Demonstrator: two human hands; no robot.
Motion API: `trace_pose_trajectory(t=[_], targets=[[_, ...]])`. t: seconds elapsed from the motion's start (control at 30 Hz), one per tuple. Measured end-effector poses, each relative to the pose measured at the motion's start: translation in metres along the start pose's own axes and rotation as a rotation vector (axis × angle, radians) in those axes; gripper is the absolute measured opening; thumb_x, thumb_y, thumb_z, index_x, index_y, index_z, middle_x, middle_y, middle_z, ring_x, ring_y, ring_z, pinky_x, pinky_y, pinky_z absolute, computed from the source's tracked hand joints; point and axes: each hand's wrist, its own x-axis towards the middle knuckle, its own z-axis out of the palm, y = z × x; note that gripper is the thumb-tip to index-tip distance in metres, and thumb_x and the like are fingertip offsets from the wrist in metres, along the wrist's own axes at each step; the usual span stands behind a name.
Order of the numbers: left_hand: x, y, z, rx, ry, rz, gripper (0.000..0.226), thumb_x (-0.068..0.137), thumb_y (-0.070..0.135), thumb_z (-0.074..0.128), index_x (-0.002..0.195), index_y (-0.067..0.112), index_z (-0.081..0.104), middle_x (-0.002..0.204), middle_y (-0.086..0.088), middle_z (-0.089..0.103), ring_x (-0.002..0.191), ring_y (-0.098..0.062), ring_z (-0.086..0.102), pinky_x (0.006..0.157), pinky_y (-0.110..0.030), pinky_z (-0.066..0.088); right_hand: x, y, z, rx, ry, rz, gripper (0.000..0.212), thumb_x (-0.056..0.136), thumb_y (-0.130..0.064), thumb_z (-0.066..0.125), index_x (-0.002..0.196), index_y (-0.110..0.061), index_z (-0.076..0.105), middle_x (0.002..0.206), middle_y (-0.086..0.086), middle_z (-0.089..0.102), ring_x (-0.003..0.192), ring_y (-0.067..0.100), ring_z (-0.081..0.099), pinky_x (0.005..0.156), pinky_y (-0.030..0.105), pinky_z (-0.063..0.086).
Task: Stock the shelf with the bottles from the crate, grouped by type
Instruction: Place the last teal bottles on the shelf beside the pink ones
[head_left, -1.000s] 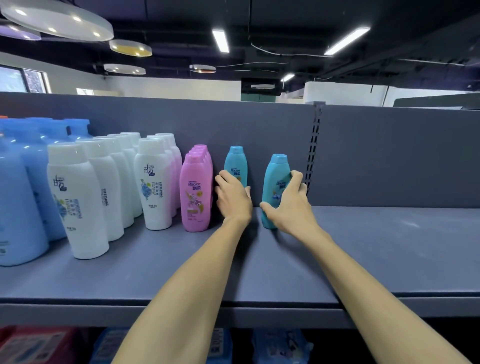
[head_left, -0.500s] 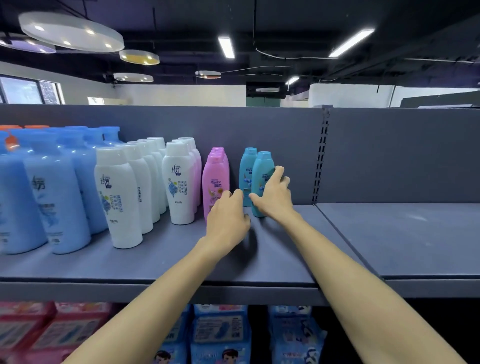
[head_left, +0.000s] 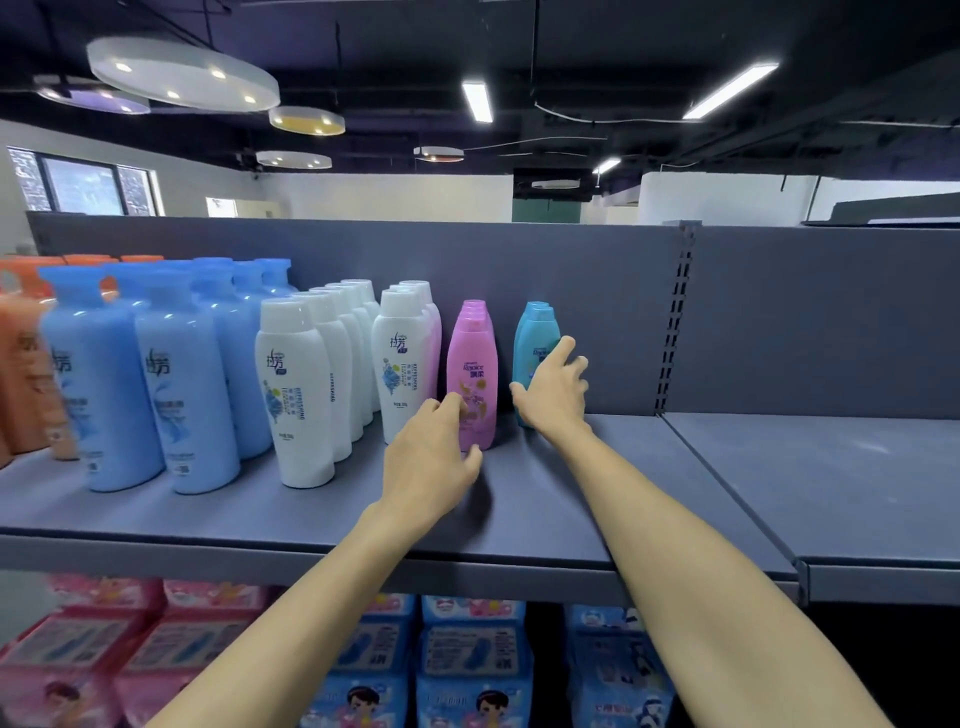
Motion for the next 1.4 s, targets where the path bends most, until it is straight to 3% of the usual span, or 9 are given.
trace_pose_trajectory(t=[0.2, 0.3, 0.43, 0.53, 0.67, 0.83, 1.1, 1.27, 1.4], targets=[[-0.007, -0.002, -0.012, -0.001, -0.032, 0.009, 0.030, 0.085, 0.030, 0.060, 0.112, 0.021, 0.050, 0.108, 0.002, 0.055, 0.099, -0.021, 0.056, 0.070, -0.034, 0.045, -0.015, 0.007, -0.023, -0.028, -0.084, -0.009, 0.086, 0.081, -0.034, 0.080, 0.137, -0.001, 0.023, 0.132, 0.021, 0.037, 0.119, 0.045, 0.046, 0.092, 0.046, 0.043], [-0.006, 0.005, -0.021, -0.004, -0.051, 0.021, 0.032, 0.085, 0.029, 0.060, 0.113, 0.019, 0.051, 0.106, 0.000, 0.055, 0.097, -0.022, 0.056, 0.071, -0.034, 0.045, -0.034, -0.003, -0.044, -0.060, -0.094, -0.091, 0.073, 0.081, -0.037, 0.079, 0.126, -0.002, 0.033, 0.128, 0.019, 0.044, 0.116, 0.041, 0.051, 0.089, 0.044, 0.044], [-0.024, 0.009, -0.038, -0.071, -0.040, 0.073, 0.033, 0.084, 0.030, 0.063, 0.114, 0.020, 0.052, 0.106, 0.002, 0.056, 0.098, -0.020, 0.057, 0.079, -0.039, 0.051, -0.084, -0.018, -0.073, -0.085, -0.144, -0.215, 0.068, 0.085, -0.041, 0.074, 0.130, -0.005, 0.038, 0.127, 0.014, 0.051, 0.114, 0.034, 0.054, 0.083, 0.036, 0.041], [-0.061, -0.007, -0.051, -0.133, 0.049, 0.147, 0.032, 0.083, 0.035, 0.065, 0.111, 0.024, 0.054, 0.095, 0.009, 0.057, 0.085, -0.015, 0.057, 0.072, -0.037, 0.052, -0.147, -0.011, -0.086, 0.017, -0.149, -0.344, 0.065, 0.084, -0.042, 0.075, 0.133, -0.012, 0.045, 0.127, 0.006, 0.057, 0.113, 0.023, 0.057, 0.093, 0.037, 0.049], [-0.097, -0.025, -0.065, -0.034, 0.076, 0.224, 0.031, 0.084, 0.038, 0.065, 0.110, 0.025, 0.055, 0.090, 0.012, 0.054, 0.073, -0.010, 0.049, 0.061, -0.030, 0.045, -0.205, -0.005, -0.094, 0.053, -0.177, -0.420, 0.056, 0.083, -0.040, 0.076, 0.129, -0.017, 0.052, 0.120, -0.001, 0.060, 0.098, 0.012, 0.061, 0.086, 0.036, 0.055], [-0.150, -0.057, -0.055, -0.060, 0.046, 0.187, 0.028, 0.083, 0.037, 0.062, 0.108, 0.025, 0.056, 0.094, 0.011, 0.054, 0.081, -0.012, 0.056, 0.061, -0.033, 0.050, -0.249, 0.005, -0.079, 0.052, -0.228, -0.432, 0.043, 0.084, -0.036, 0.076, 0.121, -0.020, 0.060, 0.105, -0.004, 0.060, 0.084, 0.008, 0.062, 0.080, 0.034, 0.056], [-0.314, -0.148, 0.050, 0.000, -0.427, -0.092, 0.037, 0.084, 0.039, 0.063, 0.115, 0.023, 0.052, 0.102, 0.008, 0.055, 0.093, -0.017, 0.059, 0.070, -0.039, 0.053, -0.363, 0.098, 0.039, -0.086, -0.628, -0.305, 0.047, 0.086, -0.045, 0.072, 0.125, -0.025, 0.055, 0.112, -0.008, 0.057, 0.091, 0.005, 0.059, 0.082, 0.026, 0.051], [-0.449, -0.205, 0.125, 0.081, -0.821, -0.317, 0.036, 0.085, 0.037, 0.061, 0.114, 0.020, 0.050, 0.103, 0.002, 0.054, 0.098, -0.023, 0.060, 0.070, -0.037, 0.049, -0.466, 0.206, 0.149, -0.335, -1.096, -0.053, 0.058, 0.087, -0.046, 0.070, 0.133, -0.019, 0.049, 0.124, 0.004, 0.057, 0.108, 0.024, 0.060, 0.090, 0.040, 0.051], [-0.546, -0.231, 0.184, 0.076, -1.044, -0.359, 0.049, 0.085, 0.034, 0.062, 0.130, 0.019, 0.048, 0.118, -0.004, 0.057, 0.103, -0.030, 0.062, 0.073, -0.039, 0.051, -0.547, 0.293, 0.209, -0.515, -1.507, 0.057, 0.055, 0.090, -0.040, 0.070, 0.133, -0.011, 0.049, 0.126, 0.013, 0.058, 0.113, 0.029, 0.056, 0.084, 0.033, 0.045]])
